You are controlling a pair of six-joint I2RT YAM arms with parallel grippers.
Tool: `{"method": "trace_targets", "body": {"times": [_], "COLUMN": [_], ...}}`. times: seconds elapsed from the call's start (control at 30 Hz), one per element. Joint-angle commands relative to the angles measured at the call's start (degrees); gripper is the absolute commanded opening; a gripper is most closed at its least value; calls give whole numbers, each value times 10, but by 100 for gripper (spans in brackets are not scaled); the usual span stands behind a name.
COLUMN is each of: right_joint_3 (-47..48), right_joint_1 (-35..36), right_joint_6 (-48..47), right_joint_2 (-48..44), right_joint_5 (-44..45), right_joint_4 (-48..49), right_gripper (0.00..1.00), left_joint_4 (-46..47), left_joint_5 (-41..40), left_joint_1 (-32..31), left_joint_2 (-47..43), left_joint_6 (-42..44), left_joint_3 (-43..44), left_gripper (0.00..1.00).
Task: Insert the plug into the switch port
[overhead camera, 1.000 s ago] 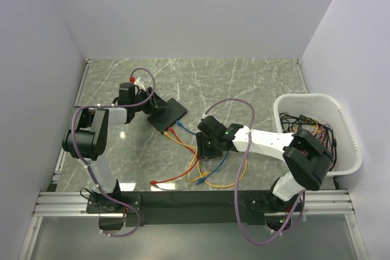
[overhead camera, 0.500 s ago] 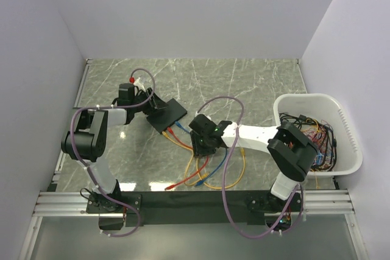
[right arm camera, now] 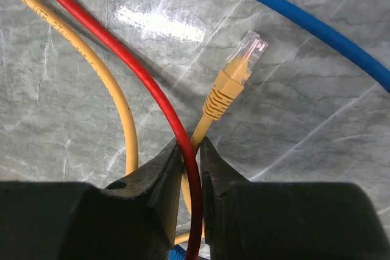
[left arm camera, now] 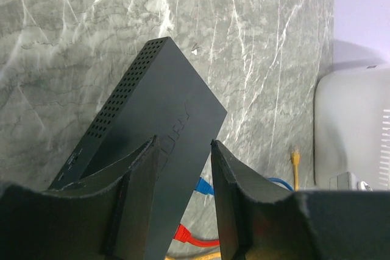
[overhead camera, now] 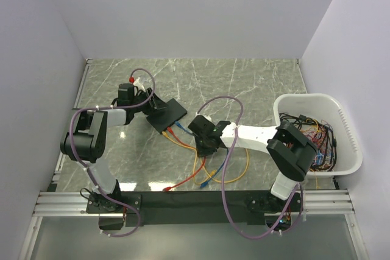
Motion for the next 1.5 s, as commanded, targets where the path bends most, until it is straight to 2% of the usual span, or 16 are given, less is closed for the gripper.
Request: {"method": "trace_targets", "body": {"times": [0.0, 0.13, 0.17, 0.2, 0.27, 0.33, 0.5, 0.63, 0.83, 1.3, 1.47], "right_joint_3": [26, 43, 47, 50, 57, 81, 91, 46, -44, -104, -110], "right_joint_1": [4, 4, 4, 5, 4, 4, -12, -81, -190, -305, -317], "right_joint_6": [-11, -41, -65, -77, -109, -125, -103, -44, -20, -36, -42], "right_joint_2": [-31, -84, -107, -117, -131, -125, -112, -162, -201, -121, -97], "right_joint_5": [29, 57, 58, 60, 65, 93, 231, 249, 189, 88, 70], "right_joint_4": [-13, -22, -15, -10, -5, -27, -115, -144, -130, -25, -9], "right_gripper": [23, 23, 30, 50, 70, 83, 86, 87, 87, 77, 71], "left_joint_4": [7, 10, 13, 17, 28, 31, 29, 29, 50, 64, 65], "left_joint_5": [6, 5, 6, 7, 9, 11, 11, 12, 27, 36, 36], "left_joint_1": [-2, -2, -2, -2, -2, -2, -2, -2, -2, -2, -2], "left_joint_2": [-32, -34, -34, -33, -31, -29, -31, -30, -16, -26, -28], "left_joint_6": [6, 2, -3, -6, -15, -19, -18, -16, -23, -29, -28], "left_joint_3": [-4, -5, -5, -5, -5, -4, -5, -6, -13, -32, -37], "left_gripper": [45, 45, 45, 45, 44, 44, 44, 44, 44, 44, 44]}}
